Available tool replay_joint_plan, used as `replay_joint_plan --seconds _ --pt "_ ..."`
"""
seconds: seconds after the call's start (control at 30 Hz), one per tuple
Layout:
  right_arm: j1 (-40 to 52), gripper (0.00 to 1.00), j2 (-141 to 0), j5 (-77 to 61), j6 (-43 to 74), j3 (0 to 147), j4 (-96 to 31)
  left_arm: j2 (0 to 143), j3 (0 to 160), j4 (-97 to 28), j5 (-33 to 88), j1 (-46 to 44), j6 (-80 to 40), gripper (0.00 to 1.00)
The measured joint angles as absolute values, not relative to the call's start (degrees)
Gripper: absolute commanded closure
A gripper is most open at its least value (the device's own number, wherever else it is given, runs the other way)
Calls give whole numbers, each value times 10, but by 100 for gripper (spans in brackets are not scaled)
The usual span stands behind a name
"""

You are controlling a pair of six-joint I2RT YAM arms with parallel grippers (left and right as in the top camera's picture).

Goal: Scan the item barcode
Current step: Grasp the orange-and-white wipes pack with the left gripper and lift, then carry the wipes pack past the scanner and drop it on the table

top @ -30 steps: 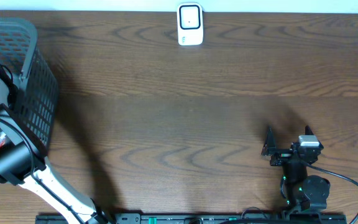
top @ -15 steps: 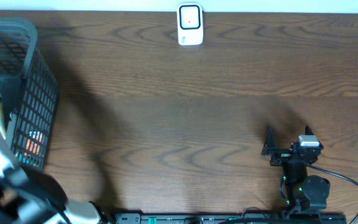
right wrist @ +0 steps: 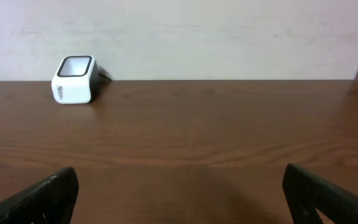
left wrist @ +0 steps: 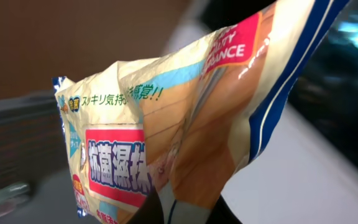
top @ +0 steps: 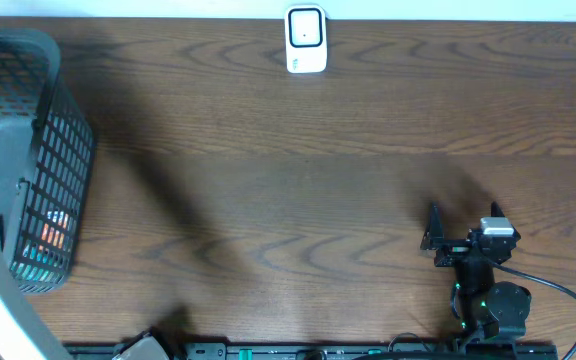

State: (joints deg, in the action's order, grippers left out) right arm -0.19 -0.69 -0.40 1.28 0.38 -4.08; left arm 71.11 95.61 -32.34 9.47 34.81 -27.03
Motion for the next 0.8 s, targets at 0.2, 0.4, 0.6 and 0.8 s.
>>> replay_joint_plan --seconds 0.2,0.4,0.6,0.8 --pt "-2 1 -7 -4 13 4 -41 694 956 -302 183 207 -261 93" --pt "-2 1 -7 -4 13 4 -41 733 956 -321 195 -3 -208 93" --pt "-2 1 -7 -4 13 4 -41 824 956 -385 121 -155 -194 93" --pt "-2 1 -7 -4 13 4 -41 956 956 -429 53 -258 -213 93"
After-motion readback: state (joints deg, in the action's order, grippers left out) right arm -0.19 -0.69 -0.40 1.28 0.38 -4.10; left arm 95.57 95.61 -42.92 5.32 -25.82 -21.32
